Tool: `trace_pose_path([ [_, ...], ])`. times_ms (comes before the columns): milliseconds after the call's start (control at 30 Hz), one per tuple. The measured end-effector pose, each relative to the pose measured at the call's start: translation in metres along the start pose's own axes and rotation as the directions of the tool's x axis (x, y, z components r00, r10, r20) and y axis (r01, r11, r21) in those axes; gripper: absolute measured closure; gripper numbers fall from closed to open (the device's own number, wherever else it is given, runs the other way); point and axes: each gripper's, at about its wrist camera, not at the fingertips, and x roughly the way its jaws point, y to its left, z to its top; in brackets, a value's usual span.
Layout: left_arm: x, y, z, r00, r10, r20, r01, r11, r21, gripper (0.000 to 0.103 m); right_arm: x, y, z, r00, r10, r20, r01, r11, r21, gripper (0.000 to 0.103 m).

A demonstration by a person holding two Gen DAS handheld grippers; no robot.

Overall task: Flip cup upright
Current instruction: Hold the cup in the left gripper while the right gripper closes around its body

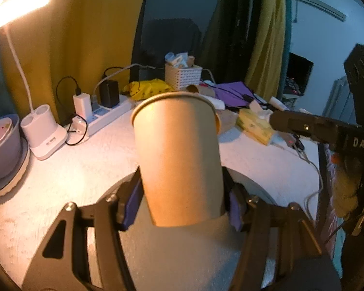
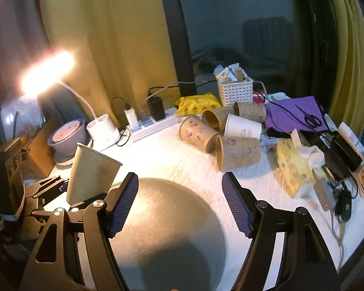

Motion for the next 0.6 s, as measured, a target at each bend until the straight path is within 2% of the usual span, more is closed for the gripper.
trace_pose_path([
  [167,-0.020,-0.009,-0.025,0.995,0.063,0.078,-0.069,0.995,0.078,0.043,-0.018,0.021,-0.018,1.000,0.015,-0.001,-0.015,1.000,-0.002,0.029],
  [300,-0.031,-0.009,-0.043,0.989,0.059,0.134,-0.073,0.992,0.105,0.043,-0.035,0.045,-0.030,0.998,0.058,-0.018,-0.058,0.998,0.015,0.029],
  [433,-0.044,-0.010,-0.049,0.987,0.004,0.163,-0.024,0.993,0.118,0.043,-0.051,0.073,-0.034,0.997,0.079,-0.003,-0.079,0.997,-0.020,0.028],
  [600,-0.065,-0.017,-0.054,0.972,-0.072,0.222,0.039,0.988,0.147,0.043,-0.061,0.089,-0.033,0.992,0.127,0.014,-0.126,0.992,-0.017,0.028],
])
